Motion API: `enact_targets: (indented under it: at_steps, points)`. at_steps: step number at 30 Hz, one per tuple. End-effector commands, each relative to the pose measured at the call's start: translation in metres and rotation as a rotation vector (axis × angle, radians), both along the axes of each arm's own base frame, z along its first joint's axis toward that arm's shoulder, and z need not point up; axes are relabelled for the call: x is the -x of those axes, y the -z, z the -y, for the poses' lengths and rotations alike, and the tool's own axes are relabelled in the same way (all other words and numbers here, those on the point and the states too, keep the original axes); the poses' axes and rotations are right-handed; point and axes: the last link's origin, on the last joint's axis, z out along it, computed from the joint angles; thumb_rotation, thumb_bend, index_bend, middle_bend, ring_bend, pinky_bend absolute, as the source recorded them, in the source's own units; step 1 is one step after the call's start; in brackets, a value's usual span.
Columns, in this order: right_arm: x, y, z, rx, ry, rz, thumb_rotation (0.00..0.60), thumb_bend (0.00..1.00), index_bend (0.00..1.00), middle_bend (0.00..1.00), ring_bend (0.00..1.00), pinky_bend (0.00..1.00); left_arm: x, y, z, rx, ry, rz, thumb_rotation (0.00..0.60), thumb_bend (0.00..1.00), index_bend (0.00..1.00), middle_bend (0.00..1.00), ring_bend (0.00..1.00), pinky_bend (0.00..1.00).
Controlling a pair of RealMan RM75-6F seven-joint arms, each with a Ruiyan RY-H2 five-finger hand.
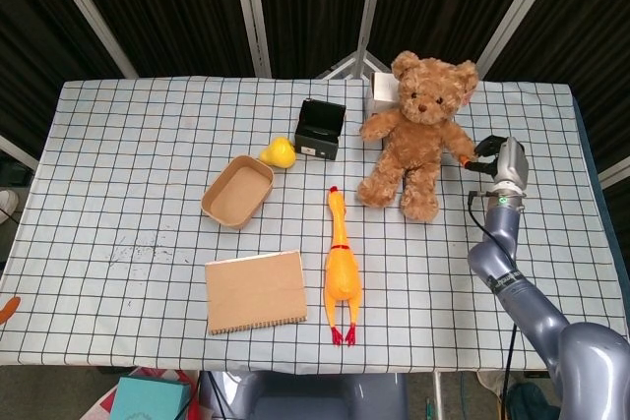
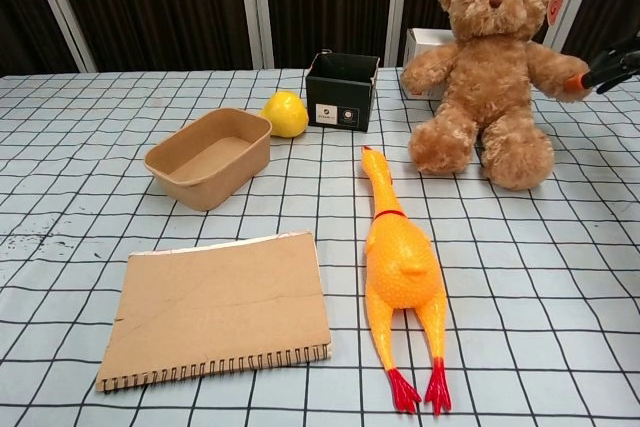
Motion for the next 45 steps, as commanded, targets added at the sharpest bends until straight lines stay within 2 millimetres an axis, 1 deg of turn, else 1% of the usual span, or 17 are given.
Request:
enact_targets:
  at_steps: [1, 9, 11, 12, 17, 20, 24, 27, 33, 36, 41, 45]
  points:
    - [-0.004, -0.001, 0.002, 0.009, -0.015, 0.005, 0.6, 0.24, 0.66, 0.6, 0.42, 0.0, 0.0, 0.0, 0.0, 0.001, 0.0, -0.001, 0.6, 0.27, 0.22, 0.0, 0.0, 0.14]
    - [0.002, 0.009, -0.003, -0.011, -0.001, 0.008, 0.6, 0.24, 0.66, 0.6, 0.42, 0.0, -0.001, 0.0, 0.001, -0.001, 0.004, -0.001, 0.6, 0.27, 0.23, 0.0, 0.0, 0.14]
    - [-0.001, 0.007, 0.0, -0.006, -0.013, 0.0, 0.6, 0.24, 0.66, 0.6, 0.42, 0.0, -0.001, 0.0, 0.001, -0.002, 0.003, 0.0, 0.6, 0.27, 0.23, 0.0, 0.0, 0.14]
    - [-0.011, 0.003, 0.004, 0.006, -0.041, -0.018, 0.6, 0.24, 0.66, 0.6, 0.42, 0.0, 0.0, 0.0, 0.001, -0.001, 0.002, 0.0, 0.6, 0.27, 0.23, 0.0, 0.0, 0.14]
    - [-0.016, 0.002, 0.005, 0.012, -0.058, -0.042, 0.6, 0.24, 0.66, 0.6, 0.42, 0.0, 0.0, 0.0, 0.0, 0.003, 0.001, 0.0, 0.6, 0.27, 0.23, 0.0, 0.0, 0.14]
    - [-0.014, 0.004, 0.002, 0.003, -0.052, -0.055, 0.6, 0.24, 0.66, 0.6, 0.42, 0.0, 0.0, 0.0, 0.0, 0.002, 0.002, 0.001, 0.6, 0.27, 0.23, 0.0, 0.0, 0.14]
    - [-0.004, 0.008, -0.003, -0.008, -0.022, -0.042, 0.6, 0.24, 0.66, 0.6, 0.42, 0.0, 0.0, -0.002, 0.002, -0.003, 0.003, 0.005, 0.6, 0.27, 0.23, 0.0, 0.0, 0.14]
    - [-0.002, 0.008, -0.003, -0.007, -0.013, -0.039, 0.6, 0.24, 0.66, 0.6, 0.42, 0.0, 0.0, -0.002, 0.002, -0.004, 0.004, 0.007, 0.6, 0.27, 0.23, 0.0, 0.0, 0.14]
    - [-0.011, 0.0, 0.003, 0.013, -0.042, -0.051, 0.6, 0.24, 0.66, 0.6, 0.42, 0.0, 0.0, -0.001, 0.001, 0.002, 0.004, 0.003, 0.6, 0.27, 0.23, 0.0, 0.0, 0.14]
    - [-0.013, 0.001, 0.002, 0.009, -0.05, -0.059, 0.6, 0.24, 0.66, 0.6, 0.42, 0.0, -0.001, 0.0, 0.001, 0.003, 0.004, 0.002, 0.6, 0.27, 0.23, 0.0, 0.0, 0.14]
    - [-0.001, 0.011, -0.006, -0.023, -0.012, -0.048, 0.6, 0.24, 0.66, 0.6, 0.42, 0.0, -0.001, -0.001, 0.002, -0.001, 0.003, 0.004, 0.6, 0.27, 0.23, 0.0, 0.0, 0.14]
    - [0.002, 0.011, -0.005, -0.028, -0.003, -0.046, 0.6, 0.24, 0.66, 0.6, 0.42, 0.0, 0.0, -0.002, 0.002, -0.005, 0.002, 0.007, 0.6, 0.27, 0.23, 0.0, 0.0, 0.14]
